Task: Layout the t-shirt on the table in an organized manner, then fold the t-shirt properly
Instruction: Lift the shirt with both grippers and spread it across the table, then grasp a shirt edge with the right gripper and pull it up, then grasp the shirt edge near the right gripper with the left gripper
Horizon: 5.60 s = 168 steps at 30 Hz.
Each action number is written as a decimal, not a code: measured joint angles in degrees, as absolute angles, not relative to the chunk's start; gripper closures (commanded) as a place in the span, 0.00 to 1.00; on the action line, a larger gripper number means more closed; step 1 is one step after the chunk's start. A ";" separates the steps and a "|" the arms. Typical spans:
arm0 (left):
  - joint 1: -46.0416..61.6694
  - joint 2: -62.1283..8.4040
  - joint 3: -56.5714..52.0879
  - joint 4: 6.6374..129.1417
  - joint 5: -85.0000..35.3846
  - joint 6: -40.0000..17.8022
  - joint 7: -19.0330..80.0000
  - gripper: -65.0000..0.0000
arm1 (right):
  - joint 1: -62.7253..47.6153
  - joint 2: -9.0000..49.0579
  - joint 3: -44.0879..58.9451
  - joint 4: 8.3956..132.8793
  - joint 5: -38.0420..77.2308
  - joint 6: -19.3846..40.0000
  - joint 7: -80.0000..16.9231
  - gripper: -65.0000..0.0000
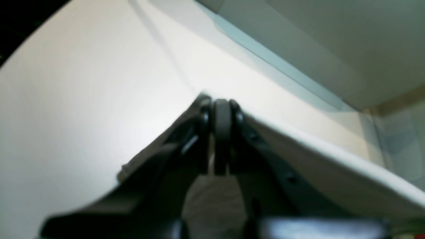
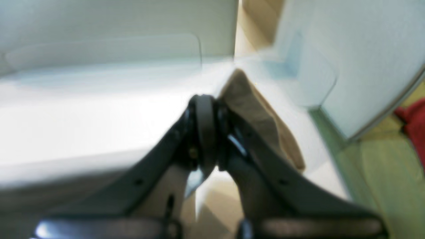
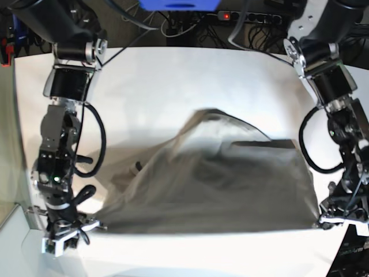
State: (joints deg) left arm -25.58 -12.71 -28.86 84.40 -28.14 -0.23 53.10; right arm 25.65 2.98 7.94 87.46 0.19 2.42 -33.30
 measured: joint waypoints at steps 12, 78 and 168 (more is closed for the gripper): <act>-25.58 -16.03 -16.27 73.10 -28.77 -0.25 47.55 0.01 | 14.90 5.54 7.18 93.01 -0.38 2.35 -33.34 0.61; 11.68 -21.96 -41.58 87.13 -28.75 -0.21 48.03 0.00 | 4.29 -2.17 -35.53 76.93 -0.16 3.14 -26.72 0.55; 10.55 -8.84 -23.22 95.31 -28.53 -0.21 51.03 0.00 | -12.27 11.42 -50.00 102.74 -0.64 7.51 -33.52 1.00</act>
